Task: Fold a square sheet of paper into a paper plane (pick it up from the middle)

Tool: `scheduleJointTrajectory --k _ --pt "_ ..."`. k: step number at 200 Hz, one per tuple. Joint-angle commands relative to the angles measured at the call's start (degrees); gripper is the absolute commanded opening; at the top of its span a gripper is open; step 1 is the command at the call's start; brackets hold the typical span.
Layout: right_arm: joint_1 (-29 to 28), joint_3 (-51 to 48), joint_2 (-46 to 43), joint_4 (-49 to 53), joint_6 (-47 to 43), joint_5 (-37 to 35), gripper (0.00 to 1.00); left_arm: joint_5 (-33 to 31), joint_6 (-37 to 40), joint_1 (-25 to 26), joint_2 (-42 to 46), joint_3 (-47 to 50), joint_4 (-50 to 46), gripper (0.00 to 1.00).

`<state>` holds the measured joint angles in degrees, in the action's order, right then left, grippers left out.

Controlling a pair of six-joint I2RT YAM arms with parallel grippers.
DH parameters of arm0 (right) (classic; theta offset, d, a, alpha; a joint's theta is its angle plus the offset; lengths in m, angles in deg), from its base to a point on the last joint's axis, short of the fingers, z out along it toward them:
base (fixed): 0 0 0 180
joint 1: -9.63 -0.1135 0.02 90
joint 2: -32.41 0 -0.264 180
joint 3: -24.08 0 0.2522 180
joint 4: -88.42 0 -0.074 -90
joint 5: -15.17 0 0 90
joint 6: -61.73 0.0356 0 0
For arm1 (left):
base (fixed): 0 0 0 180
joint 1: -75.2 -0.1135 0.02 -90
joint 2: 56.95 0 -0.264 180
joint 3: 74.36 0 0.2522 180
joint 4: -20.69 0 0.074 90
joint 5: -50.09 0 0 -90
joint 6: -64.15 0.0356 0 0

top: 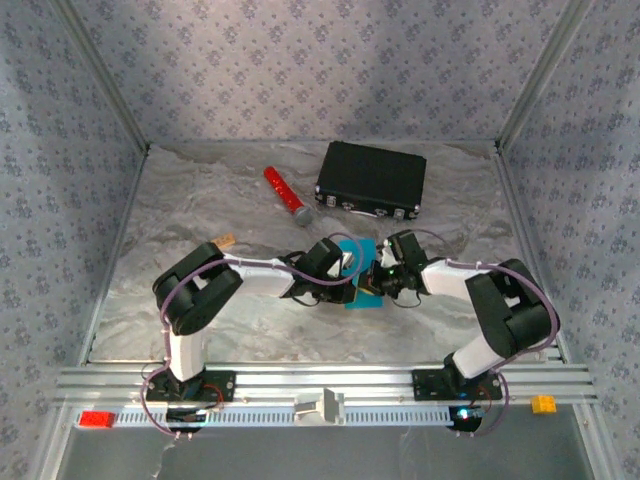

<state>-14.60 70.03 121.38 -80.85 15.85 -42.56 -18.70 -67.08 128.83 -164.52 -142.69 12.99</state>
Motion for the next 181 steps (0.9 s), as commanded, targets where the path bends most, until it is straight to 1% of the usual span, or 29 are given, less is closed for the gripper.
scheduleJointTrajectory --k 1,45,106,124,147,166,181 --pt "1.37 -1.91 1.43 -0.72 0.95 -1.57 0.03 -1.58 -0.13 0.08 -0.12 1.66 -4.48 0.04" --pt "6.11 1.11 1.99 0.95 -1.34 -1.54 0.03 -1.03 0.09 0.08 -0.18 2.09 -4.57 0.03" --pt "13.82 3.98 5.21 -0.31 -1.46 0.46 0.03 -1.1 0.01 0.14 0.34 2.75 -4.55 0.03" --pt "14.89 3.97 3.94 -0.5 -1.27 1.08 0.04 -1.17 0.01 0.1 0.82 2.9 -4.55 0.02" --pt "14.83 3.51 -0.09 0.99 -1.28 1.27 0.05 -1.18 -0.11 0.17 2.17 2.23 -4.81 0.04" --pt "14.14 2.9 -4.3 4.18 -1.68 0.17 0.08 -1.52 0.08 0.25 3.86 0.34 -5.81 0.05" --pt "13.37 1.75 -7.05 6.05 -1.37 -0.32 0.12 -2.29 1.06 0.25 4.98 -1.86 -7.45 0.08"
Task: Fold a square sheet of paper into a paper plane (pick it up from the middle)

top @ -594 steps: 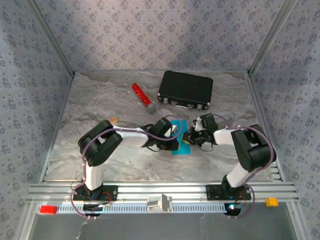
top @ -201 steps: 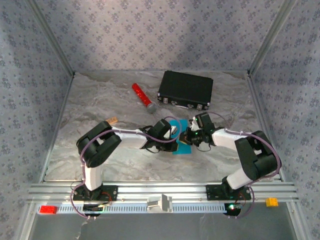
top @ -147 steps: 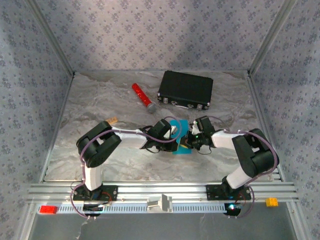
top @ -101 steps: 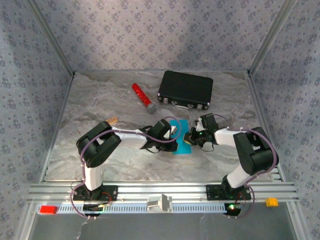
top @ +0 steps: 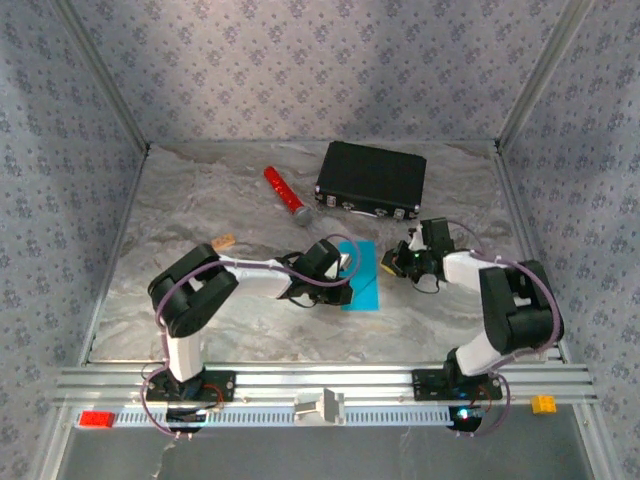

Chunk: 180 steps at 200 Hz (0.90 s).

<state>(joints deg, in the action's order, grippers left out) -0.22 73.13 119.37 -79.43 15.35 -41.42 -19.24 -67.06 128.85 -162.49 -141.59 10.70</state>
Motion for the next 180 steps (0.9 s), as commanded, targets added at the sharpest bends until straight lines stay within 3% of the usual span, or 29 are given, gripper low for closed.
scheduleJointTrajectory --k 1,44,79,107,180 --pt "-1.03 -1.45 -5.13 4.7 -0.79 -1.43 0.12 -1.8 1.13 0.23 3.0 -3.04 -5.3 0.08" --pt "-3.66 -6.75 -13.3 8.18 1.93 -3.92 0.25 -2.93 4.56 -2.02 2.18 -7.67 -8.59 0.11" --pt "-6.03 -8.75 -17.61 10.82 3.76 -5.62 0.32 0.94 6.74 -4.76 -1.26 -10.0 -8.1 0.11" --pt "-7.89 -9.37 -18.17 11.46 4.48 -5.64 0.36 3.82 7.72 -6.1 -4.07 -11.99 -8.41 0.11" --pt "-12.1 -8.36 -16.39 12.97 5.67 -6.6 0.41 2.86 8.52 -6.0 -6.37 -10.49 -10.07 0.1"
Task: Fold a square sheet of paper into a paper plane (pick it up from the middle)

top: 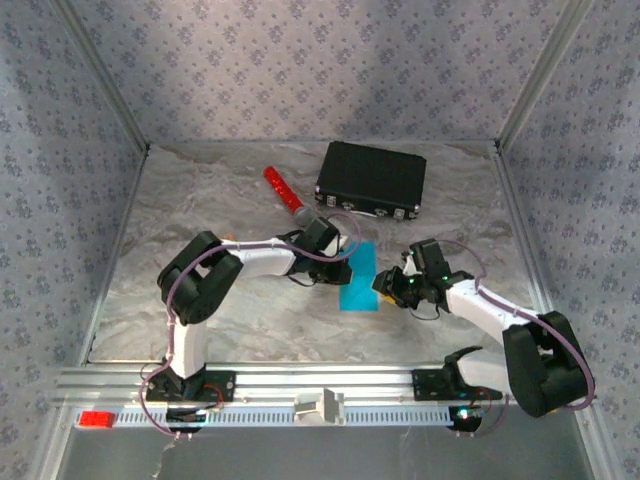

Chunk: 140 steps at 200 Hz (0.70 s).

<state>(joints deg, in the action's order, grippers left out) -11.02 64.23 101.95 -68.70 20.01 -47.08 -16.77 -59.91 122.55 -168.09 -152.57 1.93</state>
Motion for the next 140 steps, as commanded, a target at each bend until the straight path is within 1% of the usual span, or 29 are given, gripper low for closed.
scheduleJointTrajectory --k 1,25,51,86,140 --pt "-1.4 0.56 1.12 2.27 0.98 -0.94 0.41 0.4 1.41 0.29 -0.81 0.56 -1.27 0.1" --pt "-2.92 1.66 3.12 2.39 0.9 -0.91 0.41 0.38 1.11 0.56 -1.11 2.25 -0.72 0.09" --pt "-4.73 2.96 4.44 4.75 -0.09 -4.38 0.41 -0.1 1.11 0.81 -0.45 3.08 -0.83 0.09" --pt "-5.44 2.93 5.75 3.85 0.25 -4.81 0.41 -0.37 1.33 0.83 -0.23 2.6 -1.24 0.09" --pt "-6.24 2.7 8.38 -0.76 2.08 -4.22 0.42 -0.33 1.26 0.84 -0.31 2.49 -1.35 0.09"
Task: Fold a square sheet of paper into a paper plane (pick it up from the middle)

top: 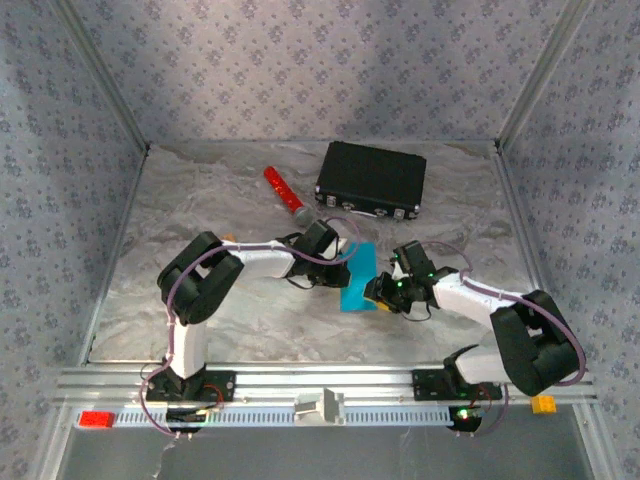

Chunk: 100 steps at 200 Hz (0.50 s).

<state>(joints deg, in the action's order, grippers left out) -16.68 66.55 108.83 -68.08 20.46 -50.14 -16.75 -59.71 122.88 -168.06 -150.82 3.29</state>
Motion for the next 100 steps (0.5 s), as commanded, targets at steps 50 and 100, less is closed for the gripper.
scheduleJointTrajectory --k 50,100 --pt "0.21 2.36 2.48 -4.84 1.94 0.05 0.47 -0.22 0.69 0.56 -0.24 0.83 -2.43 0.09" --pt "3.25 4.22 5.53 -7.86 0.01 3.17 0.51 -0.02 0.48 0.67 -0.16 0.91 -2.25 0.09"
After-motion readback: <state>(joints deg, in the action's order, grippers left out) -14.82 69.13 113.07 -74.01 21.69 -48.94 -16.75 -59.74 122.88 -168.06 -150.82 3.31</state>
